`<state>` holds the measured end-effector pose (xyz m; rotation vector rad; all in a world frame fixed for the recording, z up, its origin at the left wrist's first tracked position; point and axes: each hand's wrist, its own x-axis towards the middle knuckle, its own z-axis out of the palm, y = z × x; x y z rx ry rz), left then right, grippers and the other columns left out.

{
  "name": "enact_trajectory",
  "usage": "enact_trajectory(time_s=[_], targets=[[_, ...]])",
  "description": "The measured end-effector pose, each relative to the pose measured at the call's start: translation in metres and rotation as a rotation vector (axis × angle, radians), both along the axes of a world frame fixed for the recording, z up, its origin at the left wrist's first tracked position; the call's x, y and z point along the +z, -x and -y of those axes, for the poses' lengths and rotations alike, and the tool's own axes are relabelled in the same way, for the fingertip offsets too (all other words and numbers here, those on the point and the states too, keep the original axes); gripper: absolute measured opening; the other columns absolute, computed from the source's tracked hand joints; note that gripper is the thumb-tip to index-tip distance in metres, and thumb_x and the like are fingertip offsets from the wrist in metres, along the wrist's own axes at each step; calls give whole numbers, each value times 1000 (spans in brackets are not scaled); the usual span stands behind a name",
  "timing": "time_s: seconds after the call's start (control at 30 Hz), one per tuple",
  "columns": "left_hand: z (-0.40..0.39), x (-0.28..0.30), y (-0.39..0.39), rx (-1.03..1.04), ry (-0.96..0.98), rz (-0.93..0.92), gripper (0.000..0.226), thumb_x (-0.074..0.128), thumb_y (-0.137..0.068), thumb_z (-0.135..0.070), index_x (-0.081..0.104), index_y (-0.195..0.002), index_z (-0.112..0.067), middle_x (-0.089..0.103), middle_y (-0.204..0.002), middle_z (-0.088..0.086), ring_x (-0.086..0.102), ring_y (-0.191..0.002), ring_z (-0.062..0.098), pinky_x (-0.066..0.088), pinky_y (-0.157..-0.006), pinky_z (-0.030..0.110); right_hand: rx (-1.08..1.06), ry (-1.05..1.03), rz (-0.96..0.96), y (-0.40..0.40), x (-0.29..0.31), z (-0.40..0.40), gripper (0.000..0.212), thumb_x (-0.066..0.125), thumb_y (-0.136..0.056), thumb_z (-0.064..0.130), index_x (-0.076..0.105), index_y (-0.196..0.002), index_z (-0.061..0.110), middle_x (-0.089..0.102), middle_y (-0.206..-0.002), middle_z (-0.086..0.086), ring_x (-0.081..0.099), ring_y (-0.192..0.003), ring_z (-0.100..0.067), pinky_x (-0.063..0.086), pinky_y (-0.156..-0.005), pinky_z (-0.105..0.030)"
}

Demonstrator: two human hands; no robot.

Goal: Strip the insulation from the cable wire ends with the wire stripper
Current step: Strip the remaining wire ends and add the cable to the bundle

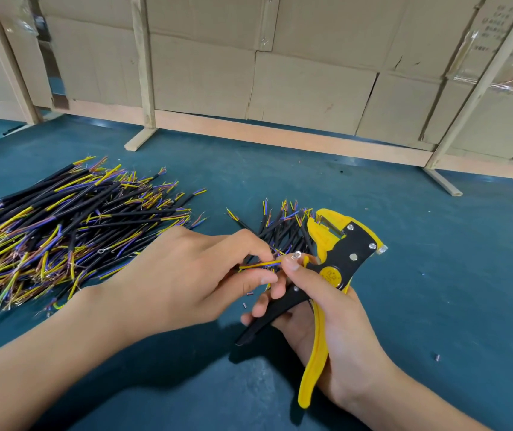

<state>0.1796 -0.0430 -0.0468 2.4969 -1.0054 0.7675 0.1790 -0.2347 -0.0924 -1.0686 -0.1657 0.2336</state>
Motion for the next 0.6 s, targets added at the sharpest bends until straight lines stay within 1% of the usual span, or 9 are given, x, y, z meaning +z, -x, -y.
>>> enact_trajectory(time_s=[0.07,0.17,0.3,0.37,0.4,0.47,0.5,0.57,0.6], targets=[[0,-1,0,24,-7,9,27,56,-98,-34,71,-100,-12,37,-64,-17,43,-66,16,31,-43,23,74,-86,-49,-1,6,-2,16,71,-89,15,61,-91,2,53,-73,-19,59,-66,-38,55,-75,-61],[0,-5,-1,55,46,-24,27,53,-100,-36,69,-97,-15,25,-60,-14,27,-53,13,26,-45,22,99,-71,-37,-2,8,-2,19,72,-87,17,61,-92,2,52,-72,-19,59,-64,-38,54,-73,-59],[1,-8,-1,28,213,-162,22,51,-101,-39,63,-101,-21,44,-58,-7,37,-50,12,33,-46,26,93,-60,-58,-3,10,-3,15,72,-87,15,63,-88,4,52,-71,-19,60,-64,-38,55,-74,-60],[1,-8,-2,32,319,-219,18,55,-98,-39,62,-101,-23,50,-60,-5,43,-51,13,37,-49,29,91,-63,-64,-3,11,-3,14,72,-87,15,63,-88,4,52,-71,-19,60,-63,-38,54,-74,-60],[1,-7,-2,37,386,-252,15,58,-96,-38,63,-99,-23,53,-62,-4,46,-51,13,39,-50,26,89,-70,-74,-3,12,-3,14,72,-86,15,63,-88,4,52,-71,-19,59,-63,-37,54,-73,-59],[3,-3,-4,11,605,-392,8,66,-90,-27,66,-95,-21,60,-65,-2,49,-53,9,39,-53,17,86,-89,-99,-4,13,-3,14,72,-85,15,64,-88,5,52,-70,-19,59,-61,-37,54,-72,-58],[3,1,-6,-25,770,-511,9,66,-86,-18,68,-95,-17,62,-66,0,48,-52,9,38,-52,16,86,-95,-107,-4,12,-3,14,73,-84,15,64,-88,5,52,-70,-18,58,-61,-37,54,-72,-57],[3,6,-11,-117,1146,-757,19,65,-79,-1,67,-98,-6,61,-69,7,40,-50,12,29,-46,21,94,-99,-122,-4,12,-2,14,74,-83,16,64,-87,6,54,-72,-18,58,-60,-37,55,-70,-56],[3,8,-13,-169,1306,-863,23,64,-79,-1,65,-102,-4,59,-72,8,37,-51,12,25,-44,21,101,-100,-127,-4,13,-2,14,74,-83,17,66,-88,6,56,-75,-18,58,-60,-36,55,-70,-55]])
